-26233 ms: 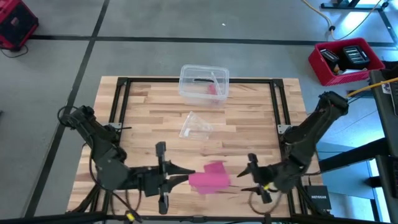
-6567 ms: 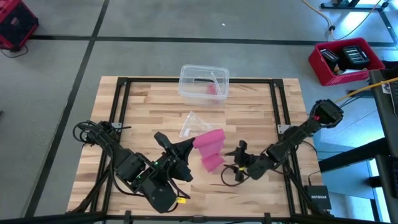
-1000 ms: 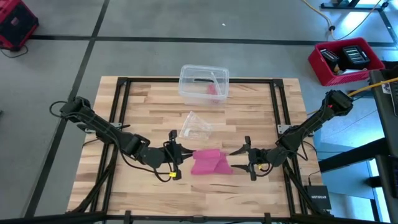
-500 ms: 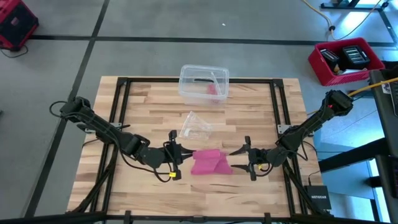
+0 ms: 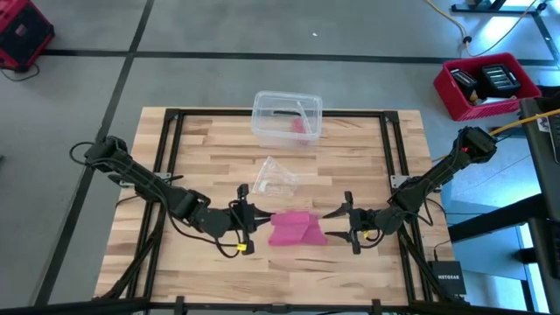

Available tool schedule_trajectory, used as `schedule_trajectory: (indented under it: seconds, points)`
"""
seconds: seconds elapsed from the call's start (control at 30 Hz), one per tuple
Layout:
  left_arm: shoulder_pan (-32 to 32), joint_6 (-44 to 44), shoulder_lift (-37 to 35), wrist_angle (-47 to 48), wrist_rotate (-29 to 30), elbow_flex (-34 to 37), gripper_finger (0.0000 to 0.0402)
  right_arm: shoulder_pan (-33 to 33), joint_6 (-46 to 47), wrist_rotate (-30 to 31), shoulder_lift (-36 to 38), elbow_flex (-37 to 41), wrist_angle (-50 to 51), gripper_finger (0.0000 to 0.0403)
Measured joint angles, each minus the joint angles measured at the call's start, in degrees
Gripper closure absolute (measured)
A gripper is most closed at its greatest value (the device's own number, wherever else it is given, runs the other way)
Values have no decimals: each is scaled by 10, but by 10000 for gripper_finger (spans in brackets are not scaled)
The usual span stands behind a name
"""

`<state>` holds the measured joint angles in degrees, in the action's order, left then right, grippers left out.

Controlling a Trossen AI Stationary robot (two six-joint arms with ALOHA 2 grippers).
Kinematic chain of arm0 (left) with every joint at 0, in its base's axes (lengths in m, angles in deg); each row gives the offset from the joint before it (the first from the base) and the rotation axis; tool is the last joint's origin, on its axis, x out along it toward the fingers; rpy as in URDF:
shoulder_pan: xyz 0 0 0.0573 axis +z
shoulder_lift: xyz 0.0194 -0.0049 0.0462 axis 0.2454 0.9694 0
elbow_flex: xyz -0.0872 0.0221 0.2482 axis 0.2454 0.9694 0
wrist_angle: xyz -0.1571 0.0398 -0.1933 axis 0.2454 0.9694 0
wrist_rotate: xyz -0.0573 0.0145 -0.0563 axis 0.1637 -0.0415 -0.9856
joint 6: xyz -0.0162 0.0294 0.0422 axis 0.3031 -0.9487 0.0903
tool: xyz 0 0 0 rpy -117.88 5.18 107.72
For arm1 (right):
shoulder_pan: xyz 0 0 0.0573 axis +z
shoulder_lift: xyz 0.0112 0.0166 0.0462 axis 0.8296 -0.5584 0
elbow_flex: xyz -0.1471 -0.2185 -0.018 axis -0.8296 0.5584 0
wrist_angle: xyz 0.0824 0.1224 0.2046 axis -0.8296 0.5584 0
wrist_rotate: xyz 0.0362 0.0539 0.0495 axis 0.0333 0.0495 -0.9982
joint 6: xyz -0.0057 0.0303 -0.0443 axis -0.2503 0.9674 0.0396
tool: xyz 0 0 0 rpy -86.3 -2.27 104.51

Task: Roll bandage
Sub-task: Roll the pink bandage

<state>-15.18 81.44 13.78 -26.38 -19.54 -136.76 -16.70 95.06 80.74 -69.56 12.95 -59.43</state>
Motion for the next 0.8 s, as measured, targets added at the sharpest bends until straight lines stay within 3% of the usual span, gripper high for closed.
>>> schedule_trajectory:
  seconds: [0.3, 0.6, 0.8]
  points:
    - [3, -20, 0, -3, 0, 0, 396, 0, 13, 5, 0, 0, -36, 178]
    - [-6, -61, 0, -63, 0, 0, 396, 0, 139, -111, 0, 0, -47, 178]
    - [-10, -101, 0, -117, 0, -7, 396, -4, 111, -101, 0, -2, -96, 178]
